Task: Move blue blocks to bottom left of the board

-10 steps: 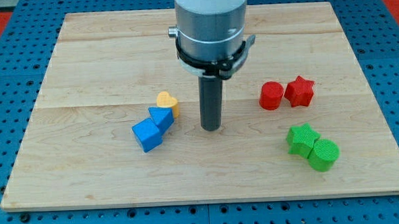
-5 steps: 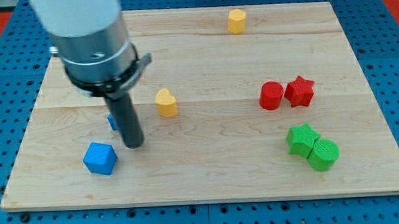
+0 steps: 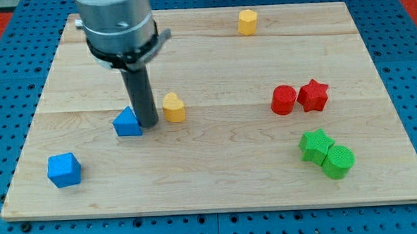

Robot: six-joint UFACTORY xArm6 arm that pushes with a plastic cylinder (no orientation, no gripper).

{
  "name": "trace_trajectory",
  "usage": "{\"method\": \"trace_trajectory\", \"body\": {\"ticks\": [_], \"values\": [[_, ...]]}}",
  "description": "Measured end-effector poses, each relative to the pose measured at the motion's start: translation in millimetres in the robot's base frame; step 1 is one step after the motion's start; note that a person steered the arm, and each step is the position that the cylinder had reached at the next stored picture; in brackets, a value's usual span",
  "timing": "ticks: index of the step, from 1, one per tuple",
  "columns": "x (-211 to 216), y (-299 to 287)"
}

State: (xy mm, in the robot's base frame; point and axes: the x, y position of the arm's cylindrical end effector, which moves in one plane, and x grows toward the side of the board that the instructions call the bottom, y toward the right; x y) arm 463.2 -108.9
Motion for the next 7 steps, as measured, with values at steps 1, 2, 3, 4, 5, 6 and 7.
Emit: {"method": "trace_trajectory", "body": {"ticks": [1, 2, 3, 4, 5, 6, 7], "values": [[0, -35], [32, -50], [40, -58], [36, -68], [32, -77], [31, -78], [33, -71]]}}
